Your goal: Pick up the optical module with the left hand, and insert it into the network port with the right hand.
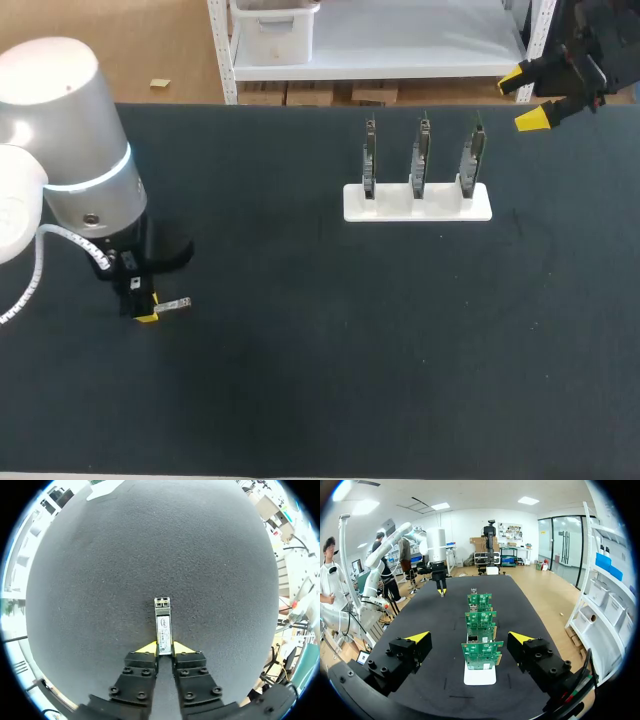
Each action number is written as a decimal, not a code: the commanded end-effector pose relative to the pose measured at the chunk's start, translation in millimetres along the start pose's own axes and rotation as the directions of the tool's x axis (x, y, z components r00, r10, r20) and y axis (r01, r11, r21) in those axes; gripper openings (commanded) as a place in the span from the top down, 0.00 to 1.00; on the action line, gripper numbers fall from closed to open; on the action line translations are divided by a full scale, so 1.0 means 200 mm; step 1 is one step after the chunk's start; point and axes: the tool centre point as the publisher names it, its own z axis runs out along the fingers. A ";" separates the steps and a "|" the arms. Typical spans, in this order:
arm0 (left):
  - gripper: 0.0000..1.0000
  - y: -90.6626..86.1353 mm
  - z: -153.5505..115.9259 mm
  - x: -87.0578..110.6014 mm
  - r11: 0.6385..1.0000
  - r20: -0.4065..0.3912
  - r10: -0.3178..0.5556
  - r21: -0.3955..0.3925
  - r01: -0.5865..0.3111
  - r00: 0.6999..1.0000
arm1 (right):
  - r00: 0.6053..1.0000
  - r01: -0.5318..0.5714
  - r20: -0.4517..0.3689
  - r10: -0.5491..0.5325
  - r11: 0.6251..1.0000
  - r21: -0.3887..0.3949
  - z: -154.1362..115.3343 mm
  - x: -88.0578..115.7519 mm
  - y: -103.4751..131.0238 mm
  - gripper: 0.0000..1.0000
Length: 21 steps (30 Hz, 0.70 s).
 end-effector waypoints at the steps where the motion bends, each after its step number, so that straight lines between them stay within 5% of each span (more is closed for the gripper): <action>1: 1.00 0.01 0.04 0.00 1.000 0.012 -0.007 -0.003 0.007 1.000 | 1.000 0.002 -0.001 -0.002 1.000 0.006 0.00 0.00 0.01 0.00; 9: 1.00 0.11 -0.12 -0.10 0.992 0.171 -0.068 -0.095 0.085 0.983 | 1.000 0.002 -0.001 -0.002 1.000 0.006 0.00 0.00 0.01 0.00; 15: 1.00 0.26 -0.32 -0.24 0.976 0.347 -0.030 -0.194 0.103 0.937 | 1.000 0.002 -0.001 -0.002 1.000 0.006 0.00 0.00 0.01 0.00; 19: 1.00 0.36 -0.49 -0.36 0.966 0.512 -0.004 -0.220 0.136 0.859 | 1.000 0.002 -0.001 -0.002 1.000 0.006 0.00 0.00 0.01 0.00; 21: 1.00 0.42 -0.57 -0.43 0.963 0.614 -0.004 -0.211 0.169 0.789 | 1.000 0.002 -0.001 -0.002 1.000 0.006 0.00 0.00 0.01 0.00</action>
